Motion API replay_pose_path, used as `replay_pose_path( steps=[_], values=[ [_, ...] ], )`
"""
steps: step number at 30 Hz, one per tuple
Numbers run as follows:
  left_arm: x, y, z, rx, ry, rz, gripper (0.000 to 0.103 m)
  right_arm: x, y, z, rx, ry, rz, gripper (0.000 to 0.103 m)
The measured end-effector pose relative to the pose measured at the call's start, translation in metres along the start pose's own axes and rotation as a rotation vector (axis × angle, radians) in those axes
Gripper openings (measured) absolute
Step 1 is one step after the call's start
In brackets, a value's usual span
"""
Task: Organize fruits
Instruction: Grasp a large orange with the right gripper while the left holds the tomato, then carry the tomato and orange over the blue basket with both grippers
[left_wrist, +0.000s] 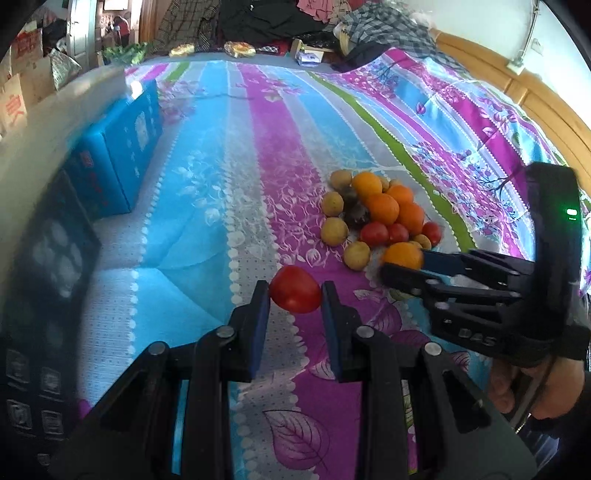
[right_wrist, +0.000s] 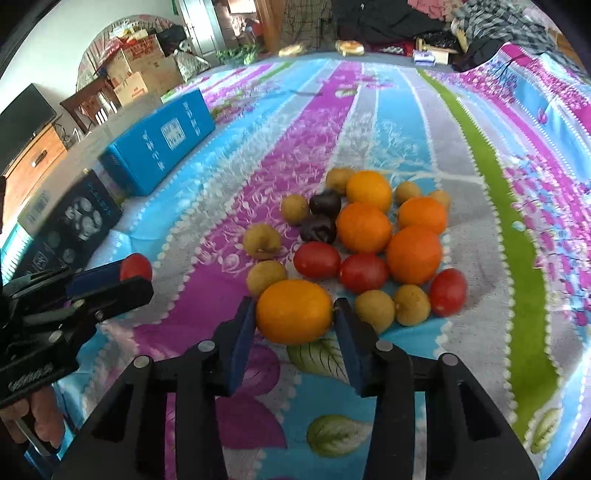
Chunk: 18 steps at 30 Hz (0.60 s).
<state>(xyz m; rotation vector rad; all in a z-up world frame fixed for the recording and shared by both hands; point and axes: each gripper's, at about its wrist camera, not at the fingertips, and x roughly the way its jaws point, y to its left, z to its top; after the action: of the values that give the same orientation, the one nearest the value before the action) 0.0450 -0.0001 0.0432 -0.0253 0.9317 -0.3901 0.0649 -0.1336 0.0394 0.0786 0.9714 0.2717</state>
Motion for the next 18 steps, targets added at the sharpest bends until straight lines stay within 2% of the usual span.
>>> replay_pose_path(
  steps=[6, 18],
  values=[
    [-0.047, -0.009, 0.020, 0.032, -0.081, 0.078, 0.028, -0.058, 0.015, 0.009, -0.002, -0.098, -0.048, 0.047],
    [-0.151, 0.015, 0.049, -0.070, -0.245, 0.235, 0.029, -0.149, 0.074, 0.059, -0.055, -0.240, -0.097, 0.047]
  ],
)
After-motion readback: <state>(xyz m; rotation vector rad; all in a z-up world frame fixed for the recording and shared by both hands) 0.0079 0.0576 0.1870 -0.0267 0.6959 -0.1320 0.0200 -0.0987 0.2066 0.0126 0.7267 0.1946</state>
